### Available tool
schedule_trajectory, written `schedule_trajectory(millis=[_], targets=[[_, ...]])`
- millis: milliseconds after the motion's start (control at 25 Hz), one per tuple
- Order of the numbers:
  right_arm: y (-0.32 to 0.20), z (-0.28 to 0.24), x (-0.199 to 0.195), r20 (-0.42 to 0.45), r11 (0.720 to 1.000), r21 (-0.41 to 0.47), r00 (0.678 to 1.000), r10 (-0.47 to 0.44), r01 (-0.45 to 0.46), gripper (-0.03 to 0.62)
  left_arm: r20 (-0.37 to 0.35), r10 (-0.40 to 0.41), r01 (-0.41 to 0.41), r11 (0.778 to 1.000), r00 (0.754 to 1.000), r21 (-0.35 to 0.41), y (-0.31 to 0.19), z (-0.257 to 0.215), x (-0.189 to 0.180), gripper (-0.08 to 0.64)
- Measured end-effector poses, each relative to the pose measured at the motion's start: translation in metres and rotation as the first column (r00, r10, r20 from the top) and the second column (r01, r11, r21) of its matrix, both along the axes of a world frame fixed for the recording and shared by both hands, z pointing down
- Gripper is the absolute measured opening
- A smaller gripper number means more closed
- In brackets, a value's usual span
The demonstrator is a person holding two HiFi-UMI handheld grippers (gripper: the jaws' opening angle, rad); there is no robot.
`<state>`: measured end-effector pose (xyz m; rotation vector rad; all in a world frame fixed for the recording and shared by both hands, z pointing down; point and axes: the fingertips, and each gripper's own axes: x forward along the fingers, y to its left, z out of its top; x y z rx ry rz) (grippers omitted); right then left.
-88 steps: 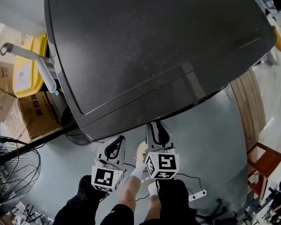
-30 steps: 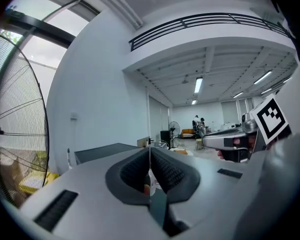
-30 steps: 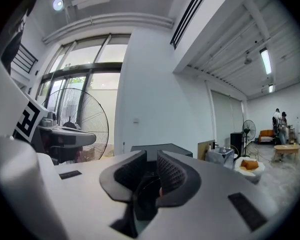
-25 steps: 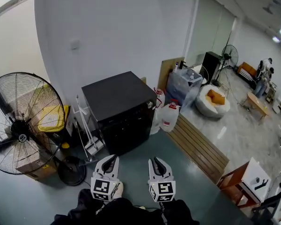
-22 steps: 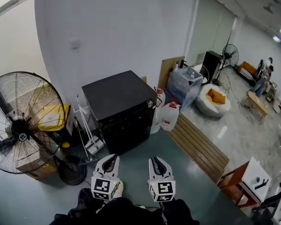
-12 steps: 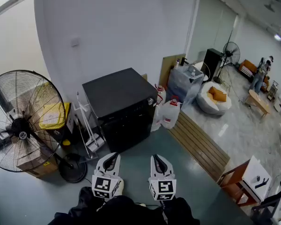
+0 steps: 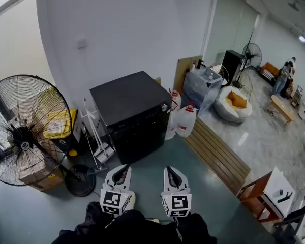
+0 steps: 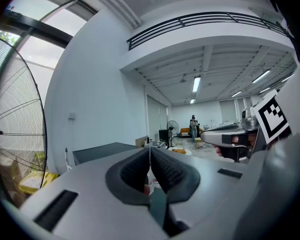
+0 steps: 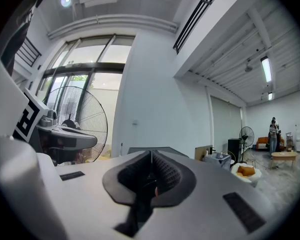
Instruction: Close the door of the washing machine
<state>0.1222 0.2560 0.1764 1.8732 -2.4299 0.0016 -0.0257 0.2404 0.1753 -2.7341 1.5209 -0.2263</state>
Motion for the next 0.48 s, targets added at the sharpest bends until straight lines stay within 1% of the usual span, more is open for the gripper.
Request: schedule_trajectory(millis=[480], targets=[[-0.0043,0.0082,0.0045,0.009,1.000,-0.013,1.000,-0.001,0.001,0.021,0.007,0.007,-0.007,1.000,1.000,-0.006,-0.0042,0.0044,0.0069,0.031]])
